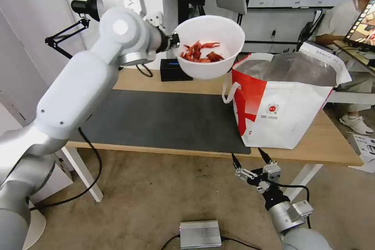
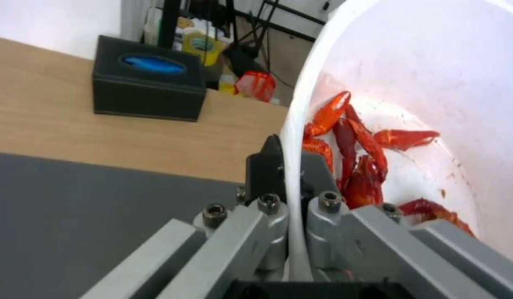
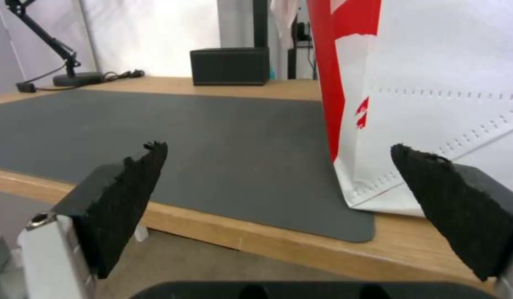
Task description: Pick up the trash from the table and place it into the takeout bag.
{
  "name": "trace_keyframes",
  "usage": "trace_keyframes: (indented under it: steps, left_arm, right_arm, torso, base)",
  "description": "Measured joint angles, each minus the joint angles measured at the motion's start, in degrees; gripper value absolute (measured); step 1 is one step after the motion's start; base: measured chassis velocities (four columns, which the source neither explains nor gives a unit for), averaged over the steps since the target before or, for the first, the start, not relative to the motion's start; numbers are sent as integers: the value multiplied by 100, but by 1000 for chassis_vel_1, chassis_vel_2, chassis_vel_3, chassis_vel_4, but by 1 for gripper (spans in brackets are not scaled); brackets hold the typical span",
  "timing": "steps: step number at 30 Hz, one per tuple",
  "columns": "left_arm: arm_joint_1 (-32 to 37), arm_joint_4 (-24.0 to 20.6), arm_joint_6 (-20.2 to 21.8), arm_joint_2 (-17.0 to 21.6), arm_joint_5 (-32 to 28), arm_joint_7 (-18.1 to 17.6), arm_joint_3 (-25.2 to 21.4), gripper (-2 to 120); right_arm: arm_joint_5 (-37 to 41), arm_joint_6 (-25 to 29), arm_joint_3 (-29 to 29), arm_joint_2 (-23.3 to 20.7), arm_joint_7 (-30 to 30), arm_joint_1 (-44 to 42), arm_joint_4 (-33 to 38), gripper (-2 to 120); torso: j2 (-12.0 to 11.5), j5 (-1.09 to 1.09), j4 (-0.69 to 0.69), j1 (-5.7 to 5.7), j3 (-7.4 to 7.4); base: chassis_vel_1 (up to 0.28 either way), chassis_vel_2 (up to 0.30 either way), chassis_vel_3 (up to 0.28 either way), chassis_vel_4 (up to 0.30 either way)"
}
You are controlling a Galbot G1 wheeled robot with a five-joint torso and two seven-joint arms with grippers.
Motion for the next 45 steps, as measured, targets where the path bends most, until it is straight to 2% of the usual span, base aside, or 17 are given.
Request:
trace_keyframes:
  steps: [4,12,14,15,18,19,22,26,30,34,39,41,45]
  left_arm:
    - [-180,240,-42,-299,7,-151,51,0]
    - [-391,622,-59,-786,84,-201,125,0]
    - [-522,909,-61,-1162,210,-200,157,0]
    - [-522,909,-61,-1162,210,-200,157,0]
    - [-689,1441,-61,-1801,489,-187,206,0]
    - [-689,1441,-61,-1801,489,-187,206,0]
    - [-752,1856,-65,-2277,780,-166,239,0]
    - [-759,2098,-66,-2506,987,-83,298,0]
    - [-758,2155,-67,-2545,1061,-48,317,0]
    - [-702,2404,-167,-2651,1411,124,467,0]
    - [-546,2514,-461,-2643,1859,312,706,0]
    - [-438,2445,-724,-2634,2068,498,781,0]
    - [-367,2362,-928,-2631,2236,628,872,0]
  right_arm:
    - [0,0,0,0,0,0,0,100]
    - [0,0,0,0,0,0,0,100]
    - [0,0,0,0,0,0,0,100]
    - [0,0,0,0,0,0,0,100]
    - [0,0,0,0,0,0,0,100]
    - [0,0,0,0,0,0,0,100]
    - [0,0,0,0,0,0,0,100]
    - [0,0,0,0,0,0,0,100]
    - [0,0,0,0,0,0,0,100]
    - [0,0,0,0,0,0,0,100]
    - [0,0,0,0,0,0,0,100]
    - [0,0,0,0,0,0,0,100]
    - [0,0,0,0,0,0,0,100]
  torso:
    - [0,0,0,0,0]
    - [0,0,1,0,0]
    - [0,1,0,0,0]
    - [0,1,0,0,0]
    - [0,1,0,0,0]
    - [0,1,0,0,0]
    - [0,2,-2,0,-1]
    - [0,2,-2,0,0]
    - [0,2,-2,0,0]
    - [0,0,0,0,0]
    - [0,0,1,0,0]
    - [0,-1,1,0,0]
    - [0,-1,1,0,0]
  base:
    - [0,0,0,0]
    - [0,0,0,0]
    - [0,0,0,0]
    - [0,0,0,0]
    - [0,0,0,0]
    - [0,0,0,0]
    - [0,0,0,0]
    - [0,0,0,0]
    - [0,0,0,0]
    - [0,0,0,0]
    - [0,0,0,0]
    - [0,0,0,0]
    - [0,0,0,0]
